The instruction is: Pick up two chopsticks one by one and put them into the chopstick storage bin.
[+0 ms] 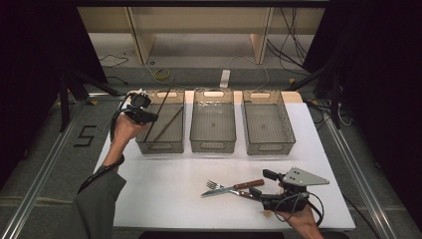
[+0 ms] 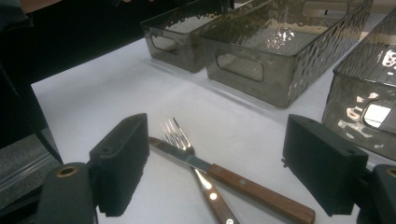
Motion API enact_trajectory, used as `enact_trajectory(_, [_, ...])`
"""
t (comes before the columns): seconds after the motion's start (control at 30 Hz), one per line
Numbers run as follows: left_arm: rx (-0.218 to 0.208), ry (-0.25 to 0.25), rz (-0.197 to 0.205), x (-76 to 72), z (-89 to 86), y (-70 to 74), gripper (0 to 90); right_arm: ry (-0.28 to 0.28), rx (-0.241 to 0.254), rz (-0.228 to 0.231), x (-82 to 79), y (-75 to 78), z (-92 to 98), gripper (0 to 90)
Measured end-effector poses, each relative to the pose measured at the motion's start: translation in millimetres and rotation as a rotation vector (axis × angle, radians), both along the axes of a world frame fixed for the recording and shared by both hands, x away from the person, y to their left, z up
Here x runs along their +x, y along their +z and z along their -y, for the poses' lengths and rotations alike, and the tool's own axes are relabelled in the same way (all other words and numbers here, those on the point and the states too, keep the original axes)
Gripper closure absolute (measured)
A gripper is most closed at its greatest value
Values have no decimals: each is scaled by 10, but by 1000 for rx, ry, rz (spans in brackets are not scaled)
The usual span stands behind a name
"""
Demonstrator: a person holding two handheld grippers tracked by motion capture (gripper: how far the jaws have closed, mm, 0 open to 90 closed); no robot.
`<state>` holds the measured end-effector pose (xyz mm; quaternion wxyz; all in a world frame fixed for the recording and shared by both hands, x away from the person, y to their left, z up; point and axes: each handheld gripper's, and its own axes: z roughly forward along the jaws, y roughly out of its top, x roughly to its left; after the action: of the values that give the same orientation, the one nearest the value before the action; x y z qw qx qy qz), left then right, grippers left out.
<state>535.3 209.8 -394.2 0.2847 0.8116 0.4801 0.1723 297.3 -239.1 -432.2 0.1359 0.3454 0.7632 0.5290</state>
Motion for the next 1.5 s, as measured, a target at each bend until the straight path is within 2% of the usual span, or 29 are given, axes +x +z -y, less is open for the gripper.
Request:
enact_trajectory(0.2, [-13,28,2,6,-20,-21,811,-1,-1,0,0,-1,-2,236])
enact_trajectory(0.27, [-39,33,-4,13,-37,-25,740,-2,-1,1,0,0,-1,236])
enact_trajectory(0.43, [-99,72,4,-10,-71,9,643,-5,0,3,4,1,6,235])
enact_trajectory(0.57, [-129,66,2,-84,-68,68,557,-26,-7,-3,14,9,32,234])
enact_trajectory(0.7, [-199,80,23,-195,-98,112,481,-51,-3,-9,24,16,65,234])
enact_trajectory(0.87, [-217,70,33,-374,-97,105,386,-74,-30,-29,38,-1,69,235])
enact_trajectory(1.0, [-262,66,59,-533,-91,75,337,-83,-49,-38,45,-12,57,237])
enact_trajectory(1.07, [-247,58,60,-601,-57,56,323,-91,-69,-47,47,-18,52,238])
enact_trajectory(1.1, [-240,60,73,-641,-34,49,311,-95,-77,-49,48,-21,47,239])
enact_trajectory(1.13, [-250,62,91,-688,-20,44,310,-100,-90,-54,46,-22,43,240])
enact_trajectory(1.2, [-264,63,102,-759,2,43,306,-118,-122,-61,41,-25,29,239])
enact_trajectory(1.3, [-265,51,118,-848,38,49,289,-131,-141,-70,37,-27,21,239])
enact_trajectory(1.37, [-279,40,122,-899,63,49,280,-135,-152,-77,37,-33,22,239])
enact_trajectory(1.47, [-271,20,123,-952,105,25,266,-143,-162,-92,47,-46,20,239])
enact_trajectory(1.5, [-282,14,120,-965,113,13,261,-146,-168,-97,48,-48,21,240])
